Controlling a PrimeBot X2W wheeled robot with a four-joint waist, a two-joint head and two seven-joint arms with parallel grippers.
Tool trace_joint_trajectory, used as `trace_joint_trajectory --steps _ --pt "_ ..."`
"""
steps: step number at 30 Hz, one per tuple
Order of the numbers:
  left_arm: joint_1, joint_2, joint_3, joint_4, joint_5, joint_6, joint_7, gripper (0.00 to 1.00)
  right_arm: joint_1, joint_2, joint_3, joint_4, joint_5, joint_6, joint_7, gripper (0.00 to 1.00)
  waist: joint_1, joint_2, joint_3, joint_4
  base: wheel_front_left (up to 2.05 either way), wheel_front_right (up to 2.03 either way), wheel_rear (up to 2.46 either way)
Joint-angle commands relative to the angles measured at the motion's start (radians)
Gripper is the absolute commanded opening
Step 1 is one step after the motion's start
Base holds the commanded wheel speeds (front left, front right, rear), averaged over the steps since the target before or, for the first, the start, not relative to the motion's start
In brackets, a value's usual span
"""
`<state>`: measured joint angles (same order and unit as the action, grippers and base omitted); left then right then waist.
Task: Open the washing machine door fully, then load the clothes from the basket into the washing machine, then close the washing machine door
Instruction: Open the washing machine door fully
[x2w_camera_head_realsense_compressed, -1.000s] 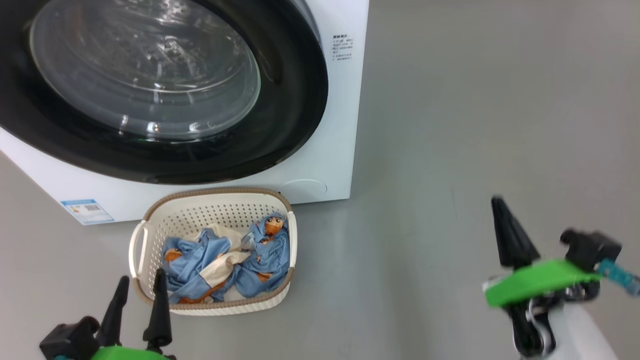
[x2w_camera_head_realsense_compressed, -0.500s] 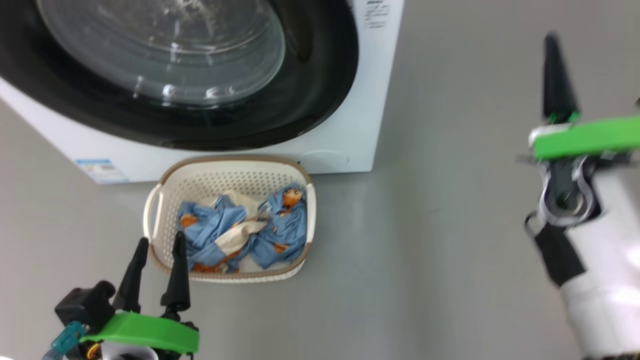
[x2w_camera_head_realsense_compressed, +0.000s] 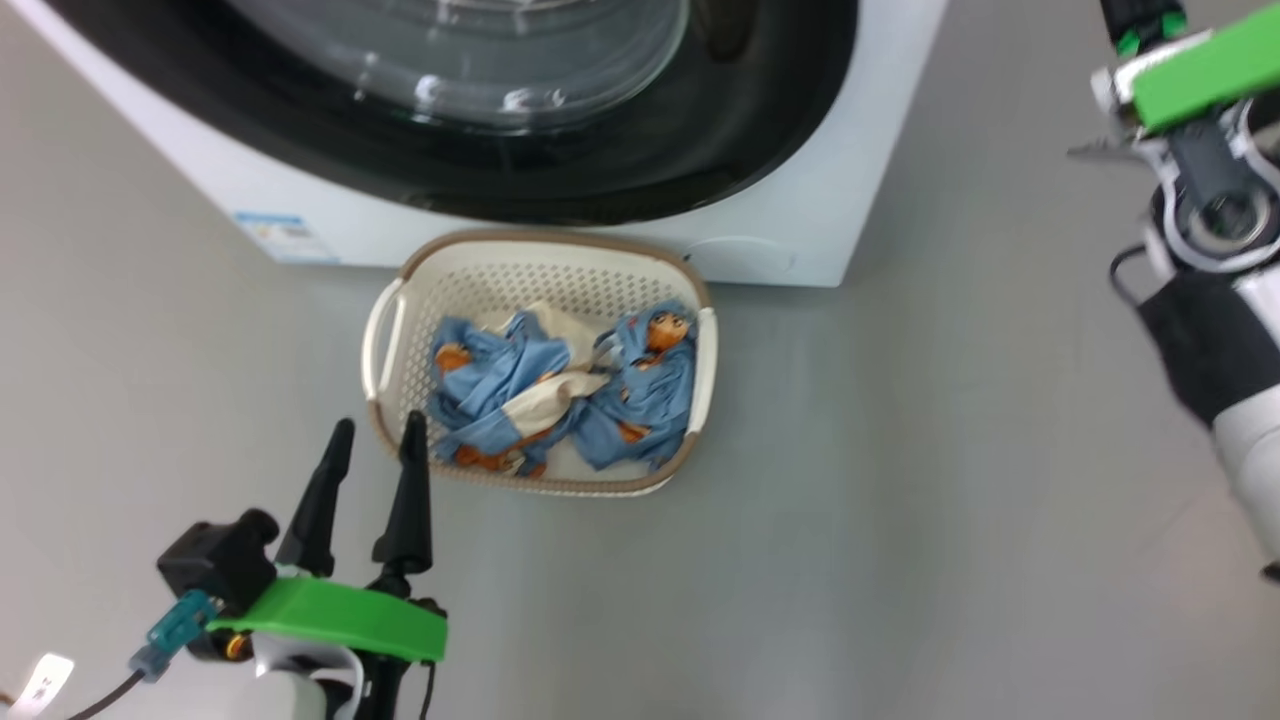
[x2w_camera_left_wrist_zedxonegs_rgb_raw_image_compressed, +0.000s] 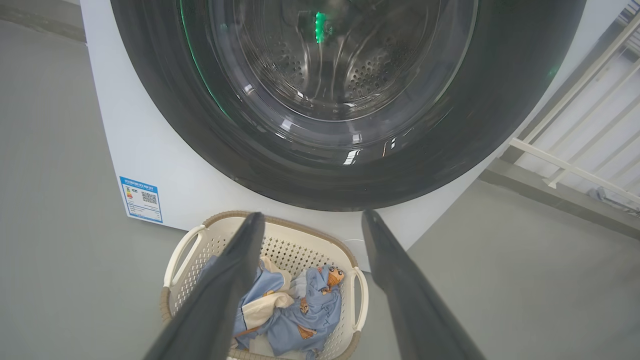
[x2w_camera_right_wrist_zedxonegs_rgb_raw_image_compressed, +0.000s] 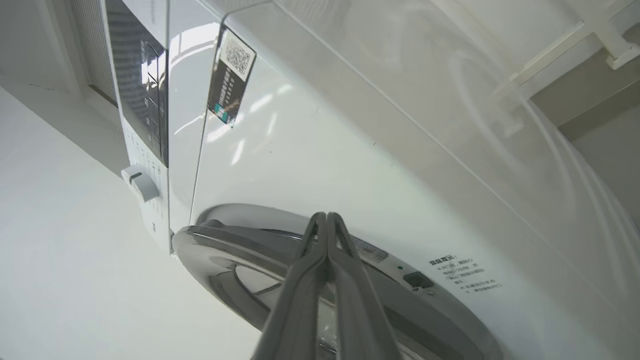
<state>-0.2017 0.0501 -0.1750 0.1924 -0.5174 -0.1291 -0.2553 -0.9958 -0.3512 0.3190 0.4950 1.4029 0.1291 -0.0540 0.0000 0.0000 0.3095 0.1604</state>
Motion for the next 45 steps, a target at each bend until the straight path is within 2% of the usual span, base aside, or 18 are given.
trace_joint_trajectory --steps 1,6,16,33,45 --pt "-0.036 0.013 0.018 -0.025 -0.005 -0.002 -0.006 1.00 -0.040 -0.013 0.029 -0.017 0.039 0.002 0.049 0.00 0.0000 0.0000 0.049 0.052 0.00 0.00 0.00" --pt "-0.051 0.008 -0.008 -0.028 -0.012 -0.002 -0.006 1.00 -0.091 -0.042 0.039 -0.007 0.152 0.002 0.198 0.00 0.0000 0.0000 0.081 0.084 0.00 0.00 0.00" --pt "-0.078 0.003 -0.035 -0.034 -0.024 -0.002 -0.006 1.00 -0.183 -0.064 0.035 0.061 0.215 0.002 0.382 0.00 0.0000 0.0000 0.135 0.123 0.00 0.00 0.00" --pt "-0.128 0.000 -0.061 -0.048 -0.070 -0.002 -0.006 1.00 -0.283 -0.072 0.069 0.100 0.163 0.002 0.463 0.00 0.0000 0.0000 0.217 0.164 0.00 0.00 0.00" --pt "-0.125 0.000 -0.058 -0.031 -0.062 -0.002 -0.006 1.00 -0.195 -0.075 0.115 0.043 0.154 0.002 0.498 0.00 0.0000 0.0000 0.185 0.150 0.00 0.00 0.00"
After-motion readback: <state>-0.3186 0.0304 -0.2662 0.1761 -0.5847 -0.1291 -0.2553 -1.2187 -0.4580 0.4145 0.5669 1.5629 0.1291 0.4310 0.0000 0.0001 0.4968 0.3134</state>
